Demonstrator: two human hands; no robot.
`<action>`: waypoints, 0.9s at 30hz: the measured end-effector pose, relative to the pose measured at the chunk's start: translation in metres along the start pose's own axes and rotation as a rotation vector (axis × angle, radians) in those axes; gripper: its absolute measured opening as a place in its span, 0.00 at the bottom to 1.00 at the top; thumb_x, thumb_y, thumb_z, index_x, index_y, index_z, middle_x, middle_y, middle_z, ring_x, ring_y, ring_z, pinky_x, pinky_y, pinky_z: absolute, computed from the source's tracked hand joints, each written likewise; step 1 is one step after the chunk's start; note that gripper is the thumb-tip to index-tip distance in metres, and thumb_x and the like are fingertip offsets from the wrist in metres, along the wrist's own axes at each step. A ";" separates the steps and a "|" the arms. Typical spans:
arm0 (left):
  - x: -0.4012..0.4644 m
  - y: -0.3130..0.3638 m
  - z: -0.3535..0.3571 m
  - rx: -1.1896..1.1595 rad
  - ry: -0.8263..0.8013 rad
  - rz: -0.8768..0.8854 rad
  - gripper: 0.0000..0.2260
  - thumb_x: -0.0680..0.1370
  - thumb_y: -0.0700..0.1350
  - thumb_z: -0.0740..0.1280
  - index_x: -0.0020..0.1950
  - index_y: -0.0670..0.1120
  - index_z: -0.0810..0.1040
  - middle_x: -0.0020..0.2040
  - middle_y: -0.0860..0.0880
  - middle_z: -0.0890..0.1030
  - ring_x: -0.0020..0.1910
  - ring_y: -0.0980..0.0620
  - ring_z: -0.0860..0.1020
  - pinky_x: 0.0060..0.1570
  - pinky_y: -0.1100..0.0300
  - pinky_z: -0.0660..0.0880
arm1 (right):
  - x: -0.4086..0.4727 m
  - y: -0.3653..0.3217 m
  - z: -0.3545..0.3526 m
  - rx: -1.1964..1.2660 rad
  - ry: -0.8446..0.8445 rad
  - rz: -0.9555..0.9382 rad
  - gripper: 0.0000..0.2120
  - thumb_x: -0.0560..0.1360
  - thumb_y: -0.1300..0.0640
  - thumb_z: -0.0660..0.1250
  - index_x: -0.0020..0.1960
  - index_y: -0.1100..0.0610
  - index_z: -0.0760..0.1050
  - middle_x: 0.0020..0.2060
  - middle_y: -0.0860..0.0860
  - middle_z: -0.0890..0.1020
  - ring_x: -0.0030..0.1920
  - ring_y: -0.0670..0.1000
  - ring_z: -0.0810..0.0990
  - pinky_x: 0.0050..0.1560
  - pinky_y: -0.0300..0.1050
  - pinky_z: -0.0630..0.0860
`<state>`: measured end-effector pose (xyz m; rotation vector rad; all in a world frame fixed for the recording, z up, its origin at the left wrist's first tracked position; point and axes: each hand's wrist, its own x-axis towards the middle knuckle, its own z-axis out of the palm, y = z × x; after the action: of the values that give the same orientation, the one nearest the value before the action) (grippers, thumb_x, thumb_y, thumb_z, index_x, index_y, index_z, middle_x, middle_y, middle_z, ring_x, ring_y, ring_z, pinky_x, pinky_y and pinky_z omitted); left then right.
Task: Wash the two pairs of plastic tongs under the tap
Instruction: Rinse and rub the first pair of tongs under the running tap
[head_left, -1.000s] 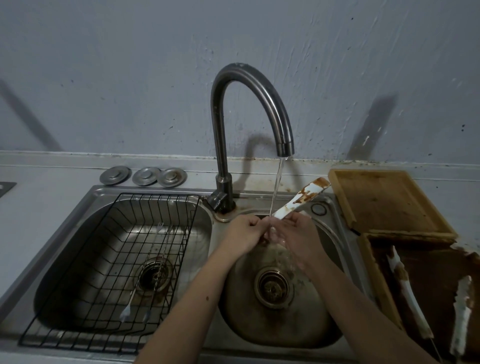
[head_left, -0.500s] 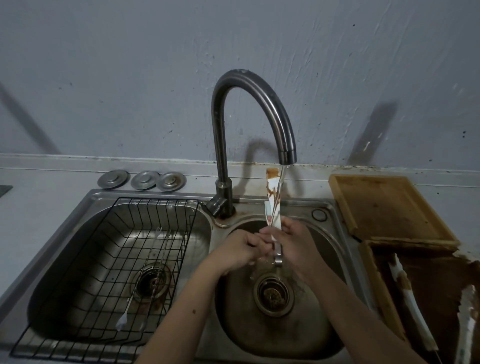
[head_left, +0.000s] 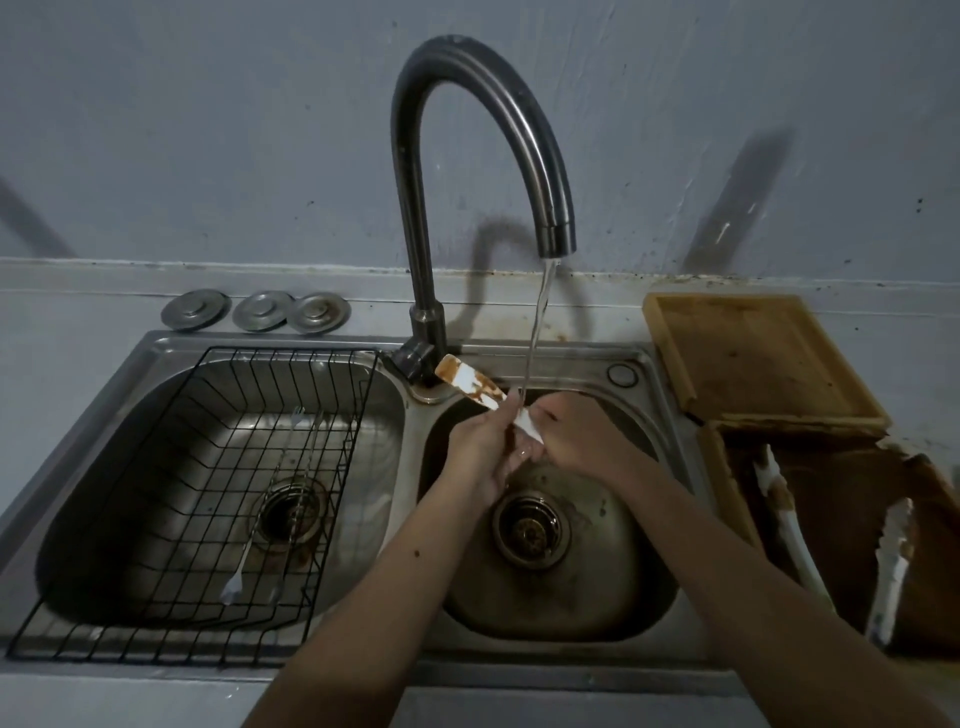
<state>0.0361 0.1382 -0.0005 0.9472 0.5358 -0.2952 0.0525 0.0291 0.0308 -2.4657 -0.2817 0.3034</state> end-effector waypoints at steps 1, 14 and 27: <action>0.001 -0.001 0.001 -0.058 0.006 -0.006 0.11 0.77 0.46 0.66 0.49 0.37 0.78 0.35 0.44 0.81 0.27 0.52 0.78 0.26 0.63 0.78 | 0.000 0.000 0.000 -0.017 -0.003 -0.007 0.21 0.78 0.58 0.54 0.26 0.53 0.65 0.25 0.49 0.72 0.28 0.45 0.69 0.29 0.38 0.61; 0.002 0.004 0.006 0.053 -0.044 -0.074 0.13 0.78 0.52 0.63 0.44 0.43 0.78 0.37 0.47 0.80 0.34 0.52 0.79 0.32 0.61 0.80 | 0.002 0.005 -0.004 -0.131 0.083 -0.045 0.21 0.79 0.56 0.54 0.27 0.55 0.65 0.25 0.51 0.71 0.28 0.49 0.69 0.31 0.43 0.61; -0.005 -0.011 0.000 0.096 -0.231 -0.155 0.09 0.75 0.49 0.66 0.47 0.43 0.77 0.38 0.47 0.84 0.36 0.54 0.84 0.40 0.58 0.81 | -0.014 0.018 -0.016 -0.128 0.078 0.002 0.19 0.79 0.53 0.55 0.30 0.55 0.68 0.26 0.50 0.73 0.28 0.48 0.71 0.29 0.41 0.64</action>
<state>0.0266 0.1320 -0.0057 0.9514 0.3858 -0.5669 0.0459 0.0023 0.0338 -2.5966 -0.2732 0.1946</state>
